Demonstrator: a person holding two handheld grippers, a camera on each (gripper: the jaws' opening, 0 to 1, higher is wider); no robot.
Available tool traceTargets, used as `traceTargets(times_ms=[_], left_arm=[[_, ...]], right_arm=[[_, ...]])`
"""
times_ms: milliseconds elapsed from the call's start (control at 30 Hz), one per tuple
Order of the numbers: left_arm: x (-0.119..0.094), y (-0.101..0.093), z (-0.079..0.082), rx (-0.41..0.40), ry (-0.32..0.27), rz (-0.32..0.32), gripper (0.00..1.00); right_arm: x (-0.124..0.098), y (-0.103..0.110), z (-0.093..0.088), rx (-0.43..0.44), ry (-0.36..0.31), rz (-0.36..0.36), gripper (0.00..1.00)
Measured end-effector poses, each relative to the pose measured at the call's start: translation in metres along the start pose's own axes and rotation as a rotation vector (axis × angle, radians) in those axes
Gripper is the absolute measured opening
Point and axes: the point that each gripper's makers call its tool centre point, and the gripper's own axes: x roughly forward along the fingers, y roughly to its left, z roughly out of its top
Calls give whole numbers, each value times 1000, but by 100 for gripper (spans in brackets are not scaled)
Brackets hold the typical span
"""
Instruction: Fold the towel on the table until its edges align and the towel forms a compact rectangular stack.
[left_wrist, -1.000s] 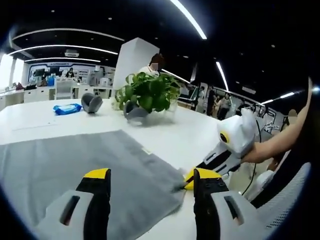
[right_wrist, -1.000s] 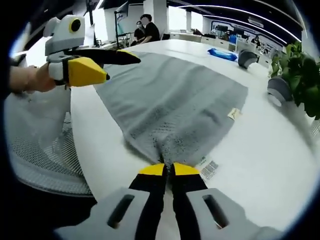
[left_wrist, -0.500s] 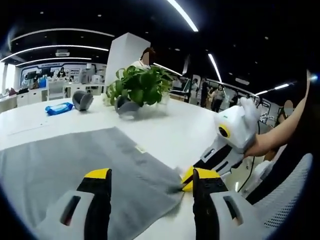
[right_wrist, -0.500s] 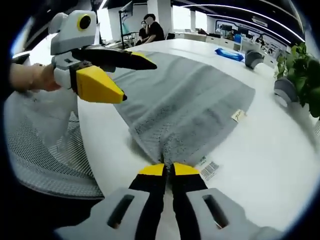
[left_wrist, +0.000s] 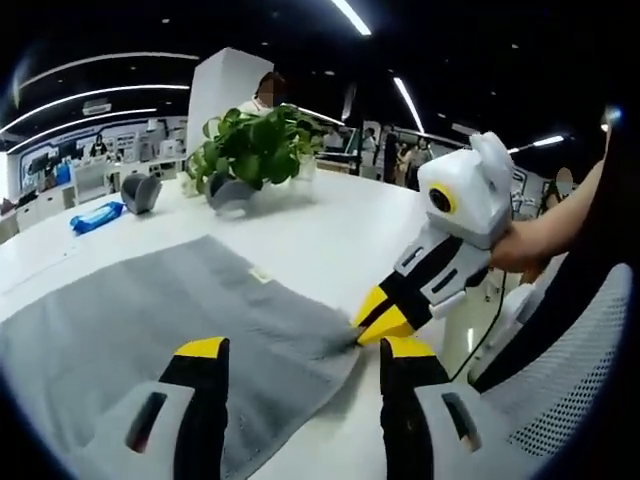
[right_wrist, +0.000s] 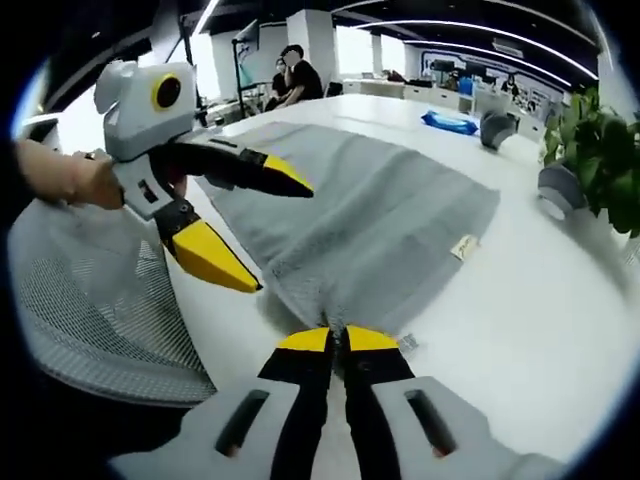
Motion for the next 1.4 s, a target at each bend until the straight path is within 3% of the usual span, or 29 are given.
traceTargets(times_ms=[133, 200, 300, 400, 533, 700, 867, 967, 1133, 1300, 1400], left_arm=[[-1, -6, 0, 65, 9, -27, 42], [0, -13, -2, 135, 27, -55, 38], [2, -20, -5, 309, 57, -61, 37], [2, -23, 1, 479, 45, -37, 35], [-1, -20, 9, 595, 33, 3, 33], [-1, -15, 0, 611, 85, 3, 23], [-1, -14, -1, 622, 97, -1, 17], [-2, -12, -3, 631, 108, 4, 9], [-5, -2, 2, 562, 98, 36, 8], [-6, 0, 2, 512, 100, 47, 7], [-6, 2, 3, 460, 90, 50, 7]], right_arm=[[-4, 4, 11, -14, -20, 9, 1], [-4, 7, 18, -13, -30, 24, 1], [-1, 14, 26, -36, -33, 43, 1], [1, 20, 33, -43, -38, 61, 1], [2, 32, 45, -20, -62, 114, 1], [3, 40, 54, 13, -97, 149, 1], [4, 38, 57, 51, -126, 156, 2], [1, 39, 62, 162, -179, 191, 5], [-10, 23, 62, 332, -253, 185, 7], [-14, 3, 43, 157, -172, 62, 10], [-10, 12, 43, 157, -155, 96, 14]])
